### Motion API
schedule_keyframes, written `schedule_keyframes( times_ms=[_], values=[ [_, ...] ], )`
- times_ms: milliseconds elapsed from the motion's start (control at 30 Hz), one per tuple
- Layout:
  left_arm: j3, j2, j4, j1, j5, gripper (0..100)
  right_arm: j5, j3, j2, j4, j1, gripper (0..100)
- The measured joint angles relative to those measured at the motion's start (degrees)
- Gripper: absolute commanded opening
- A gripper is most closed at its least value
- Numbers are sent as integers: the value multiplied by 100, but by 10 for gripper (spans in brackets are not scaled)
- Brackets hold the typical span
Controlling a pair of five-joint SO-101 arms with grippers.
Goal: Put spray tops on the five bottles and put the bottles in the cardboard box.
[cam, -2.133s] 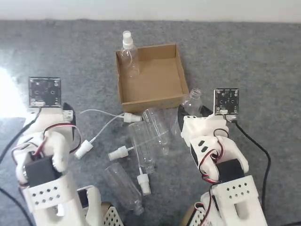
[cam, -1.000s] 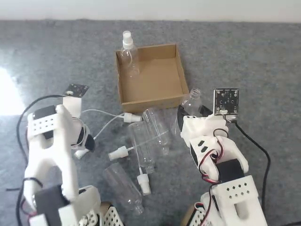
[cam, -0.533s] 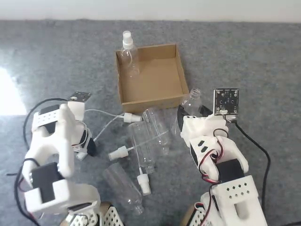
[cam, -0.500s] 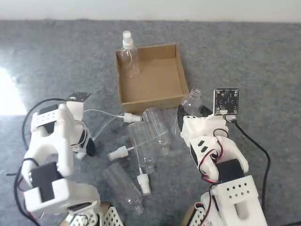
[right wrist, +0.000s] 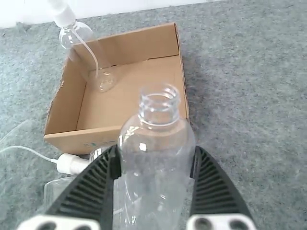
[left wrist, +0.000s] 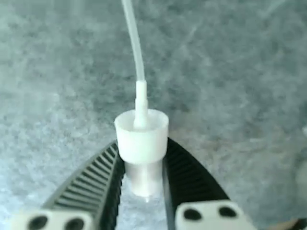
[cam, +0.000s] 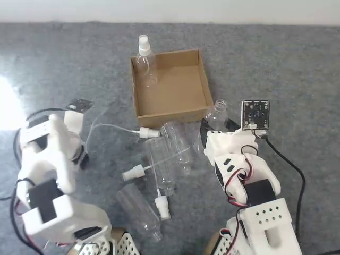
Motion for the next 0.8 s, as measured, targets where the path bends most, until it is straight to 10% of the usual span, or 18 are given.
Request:
schedule_keyframes(
  times_ms=[800],
  values=[
    [-1820,62,853,-1275,-5881,47,0,0,0,0,0,56]
  ],
)
